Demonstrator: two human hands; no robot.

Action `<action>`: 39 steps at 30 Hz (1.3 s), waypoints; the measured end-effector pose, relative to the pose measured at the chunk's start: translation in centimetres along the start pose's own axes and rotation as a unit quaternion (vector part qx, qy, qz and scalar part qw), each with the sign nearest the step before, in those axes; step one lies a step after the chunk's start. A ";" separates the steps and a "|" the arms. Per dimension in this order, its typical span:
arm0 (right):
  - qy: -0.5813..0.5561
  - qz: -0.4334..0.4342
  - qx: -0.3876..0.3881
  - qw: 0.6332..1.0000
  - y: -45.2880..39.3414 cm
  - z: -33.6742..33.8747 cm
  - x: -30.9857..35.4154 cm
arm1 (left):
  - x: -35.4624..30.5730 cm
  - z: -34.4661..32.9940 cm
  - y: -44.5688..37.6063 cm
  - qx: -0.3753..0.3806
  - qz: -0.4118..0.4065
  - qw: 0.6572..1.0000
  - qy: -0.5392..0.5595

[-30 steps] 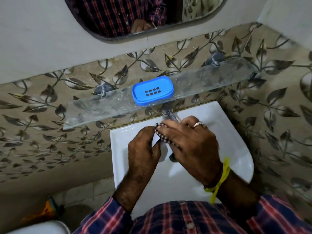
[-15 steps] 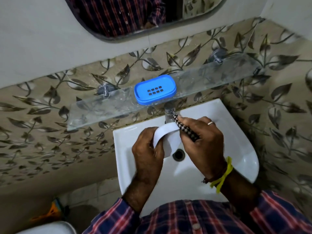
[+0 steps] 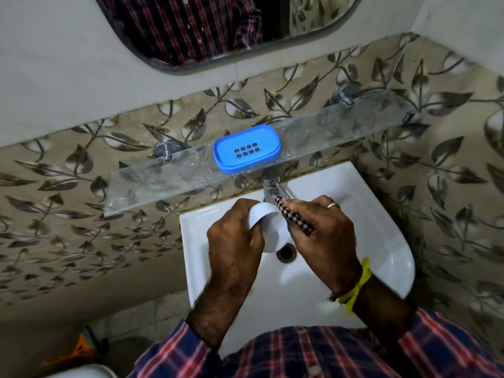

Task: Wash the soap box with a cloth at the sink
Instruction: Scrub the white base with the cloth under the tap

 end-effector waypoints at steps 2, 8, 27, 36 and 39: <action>-0.001 0.020 0.001 1.000 -0.1 -0.2 0.6 | 0.3 -0.3 0.1 0.007 0.020 1.000 0.014; -0.007 0.007 -0.022 1.000 -0.5 0.0 -0.2 | -0.3 1.7 -0.1 -0.069 -0.027 0.997 0.038; -0.014 -0.009 -0.067 0.998 -1.5 0.0 -0.9 | 0.7 -2.4 0.4 0.082 0.015 0.995 -0.062; -0.137 -0.221 -0.023 0.965 -0.2 -1.5 -2.3 | 1.3 -0.3 0.4 -0.084 0.043 0.993 0.074; -0.160 -0.258 -0.001 0.953 0.1 -2.2 -2.1 | 2.4 -1.3 1.1 -0.084 0.120 0.978 0.151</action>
Point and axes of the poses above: each hand's wrist, its own y-axis away from the middle knuckle, its own z-axis out of the back of the hand, x = y × z, the point moved 7 cm from there along -y, towards the middle knuckle, and after that the axes turned 7 degrees about -x, right-handed, at the moved point
